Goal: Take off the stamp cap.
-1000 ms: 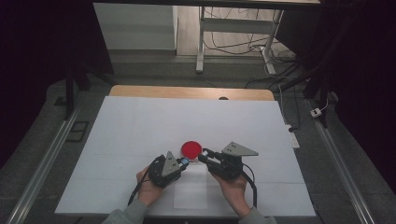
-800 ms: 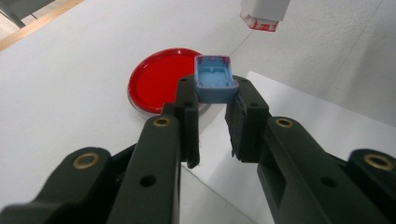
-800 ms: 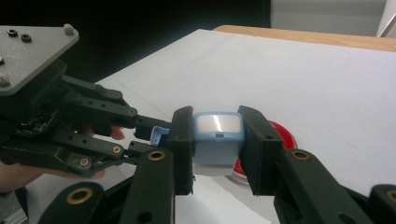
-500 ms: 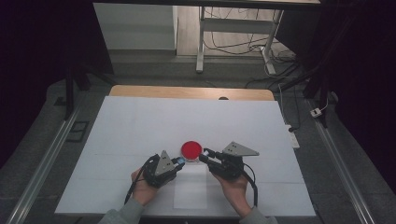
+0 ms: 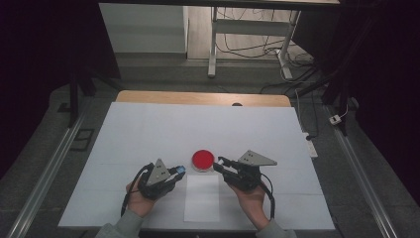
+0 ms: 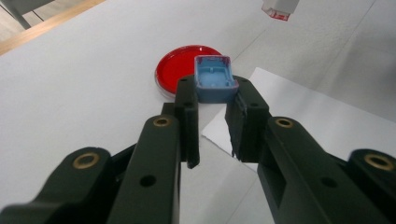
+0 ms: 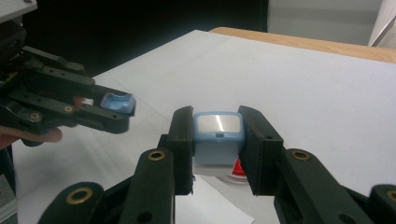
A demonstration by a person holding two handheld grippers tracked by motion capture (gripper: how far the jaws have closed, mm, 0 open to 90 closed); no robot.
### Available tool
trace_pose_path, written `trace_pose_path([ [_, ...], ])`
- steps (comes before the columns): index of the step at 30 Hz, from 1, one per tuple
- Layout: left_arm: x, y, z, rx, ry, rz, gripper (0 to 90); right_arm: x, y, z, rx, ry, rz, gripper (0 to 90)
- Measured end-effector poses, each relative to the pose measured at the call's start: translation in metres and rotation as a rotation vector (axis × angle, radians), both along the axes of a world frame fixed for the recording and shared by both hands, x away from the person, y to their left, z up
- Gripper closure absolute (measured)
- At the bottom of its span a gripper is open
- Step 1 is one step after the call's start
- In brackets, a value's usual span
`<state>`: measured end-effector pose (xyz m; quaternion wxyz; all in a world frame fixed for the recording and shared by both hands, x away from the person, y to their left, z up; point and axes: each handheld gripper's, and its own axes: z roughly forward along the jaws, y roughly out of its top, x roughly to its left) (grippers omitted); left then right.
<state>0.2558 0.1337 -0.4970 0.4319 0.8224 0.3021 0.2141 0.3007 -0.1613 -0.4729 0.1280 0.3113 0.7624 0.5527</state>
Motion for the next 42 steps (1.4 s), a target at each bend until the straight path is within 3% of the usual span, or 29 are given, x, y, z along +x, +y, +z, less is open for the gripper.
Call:
trace_pose_path([
  [18,-0.011,0.028,0.001,-0.013,0.013,0.021,74.6,0.002,-0.008,0.001,-0.008,-0.011,-0.016,66.8],
  [35,-0.031,0.066,-0.006,-0.031,0.045,0.084,74.6,0.005,-0.017,0.001,-0.011,-0.015,-0.037,66.7],
  [42,-0.034,0.071,-0.009,-0.033,0.057,0.09,74.5,0.006,-0.017,0.001,-0.008,-0.018,-0.037,66.7],
])
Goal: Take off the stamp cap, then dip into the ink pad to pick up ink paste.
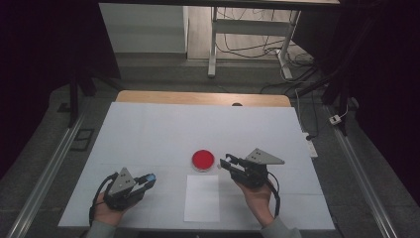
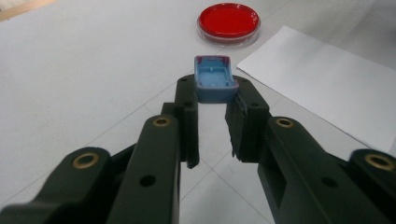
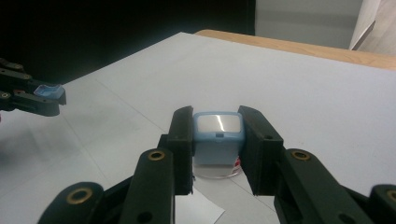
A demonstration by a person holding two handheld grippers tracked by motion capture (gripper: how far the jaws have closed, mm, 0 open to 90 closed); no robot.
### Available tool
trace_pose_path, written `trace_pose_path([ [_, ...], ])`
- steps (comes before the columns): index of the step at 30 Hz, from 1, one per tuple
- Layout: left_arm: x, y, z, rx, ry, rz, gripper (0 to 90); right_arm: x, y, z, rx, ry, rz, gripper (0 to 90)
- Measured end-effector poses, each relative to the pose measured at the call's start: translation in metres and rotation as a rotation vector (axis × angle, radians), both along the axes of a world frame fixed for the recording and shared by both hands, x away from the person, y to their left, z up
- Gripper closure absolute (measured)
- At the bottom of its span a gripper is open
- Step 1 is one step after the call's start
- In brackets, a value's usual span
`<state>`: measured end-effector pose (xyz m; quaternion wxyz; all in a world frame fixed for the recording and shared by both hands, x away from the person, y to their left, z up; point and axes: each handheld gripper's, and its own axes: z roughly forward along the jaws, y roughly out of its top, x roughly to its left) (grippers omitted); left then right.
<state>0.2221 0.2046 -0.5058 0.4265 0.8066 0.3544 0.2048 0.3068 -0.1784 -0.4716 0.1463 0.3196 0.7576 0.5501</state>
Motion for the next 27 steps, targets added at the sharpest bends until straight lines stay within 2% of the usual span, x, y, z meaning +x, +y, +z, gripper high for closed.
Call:
trace_pose_path([
  [27,0.0028,-0.002,-0.0021,0.0,0.018,-0.015,74.5,0.0029,0.0037,0.003,-0.008,-0.015,0.002,66.8],
])
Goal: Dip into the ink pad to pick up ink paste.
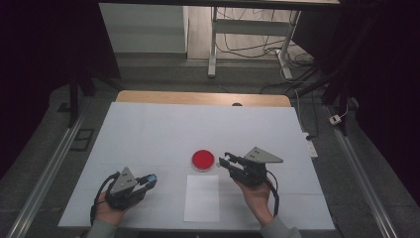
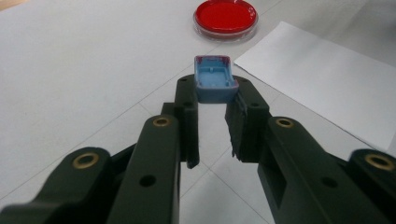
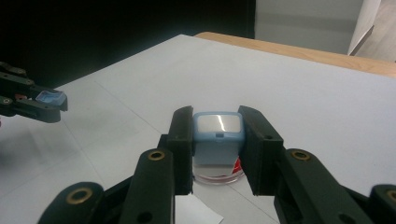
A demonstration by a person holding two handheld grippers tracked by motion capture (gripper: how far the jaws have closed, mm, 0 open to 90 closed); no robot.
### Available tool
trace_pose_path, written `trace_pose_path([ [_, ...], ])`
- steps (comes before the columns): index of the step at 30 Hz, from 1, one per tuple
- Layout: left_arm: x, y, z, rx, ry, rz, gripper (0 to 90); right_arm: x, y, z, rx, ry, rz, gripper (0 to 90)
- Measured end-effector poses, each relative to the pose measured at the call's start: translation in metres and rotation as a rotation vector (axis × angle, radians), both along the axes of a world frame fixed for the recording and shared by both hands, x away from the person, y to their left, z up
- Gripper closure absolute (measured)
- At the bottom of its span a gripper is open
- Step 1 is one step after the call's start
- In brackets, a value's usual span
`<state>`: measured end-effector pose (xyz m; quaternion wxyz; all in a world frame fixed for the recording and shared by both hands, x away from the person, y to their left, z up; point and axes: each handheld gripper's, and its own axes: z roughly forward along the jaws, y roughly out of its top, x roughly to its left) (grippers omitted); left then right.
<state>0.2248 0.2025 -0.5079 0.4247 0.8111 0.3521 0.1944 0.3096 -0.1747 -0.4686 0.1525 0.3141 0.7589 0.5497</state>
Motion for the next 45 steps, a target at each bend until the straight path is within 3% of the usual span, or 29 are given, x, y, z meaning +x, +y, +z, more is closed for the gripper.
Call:
trace_pose_path([
  [25,0.001,-0.002,-0.001,0.004,0.004,-0.005,74.6,0.019,0.011,0.002,-0.029,0.004,0.004,66.8],
  [45,0.001,-0.002,-0.001,0.004,0.008,-0.008,74.5,0.041,0.03,-0.01,-0.09,0.061,0.026,66.7],
])
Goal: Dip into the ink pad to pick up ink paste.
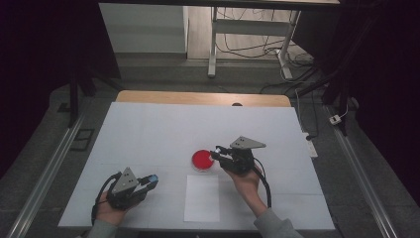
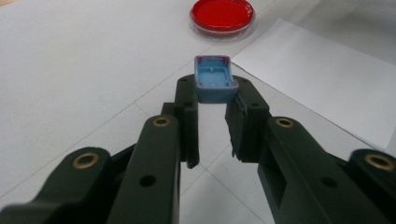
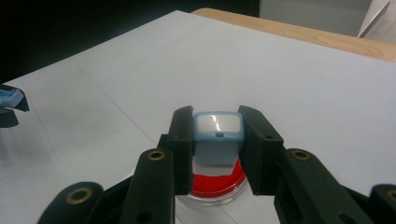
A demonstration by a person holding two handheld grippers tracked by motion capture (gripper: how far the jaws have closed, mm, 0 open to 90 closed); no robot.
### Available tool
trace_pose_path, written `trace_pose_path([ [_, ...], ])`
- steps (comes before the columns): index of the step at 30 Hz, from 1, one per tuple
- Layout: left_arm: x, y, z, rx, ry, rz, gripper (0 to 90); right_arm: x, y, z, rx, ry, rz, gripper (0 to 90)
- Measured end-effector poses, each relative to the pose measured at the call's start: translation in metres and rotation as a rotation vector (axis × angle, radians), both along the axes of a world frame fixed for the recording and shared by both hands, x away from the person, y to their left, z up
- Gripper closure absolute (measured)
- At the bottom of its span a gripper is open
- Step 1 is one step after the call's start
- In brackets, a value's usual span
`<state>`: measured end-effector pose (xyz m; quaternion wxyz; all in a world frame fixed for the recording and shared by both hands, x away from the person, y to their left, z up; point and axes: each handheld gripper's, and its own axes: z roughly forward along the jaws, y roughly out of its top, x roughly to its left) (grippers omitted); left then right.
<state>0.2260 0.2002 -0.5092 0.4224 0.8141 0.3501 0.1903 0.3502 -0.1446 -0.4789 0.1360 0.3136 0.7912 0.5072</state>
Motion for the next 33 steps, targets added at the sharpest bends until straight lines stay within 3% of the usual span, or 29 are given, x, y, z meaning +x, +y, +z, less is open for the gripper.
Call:
trace_pose_path([
  [8,0.0,0.0,0.0,0.001,0.001,-0.001,74.6,0.007,0.011,-0.004,-0.019,0.008,0.011,66.7],
  [20,0.0,0.0,0.0,0.0,0.002,-0.002,74.5,0.014,0.026,-0.014,-0.09,0.024,0.029,66.7],
  [33,0.0,0.0,-0.001,0.001,0.003,-0.004,74.6,0.016,0.03,-0.021,-0.15,0.036,0.038,66.7],
])
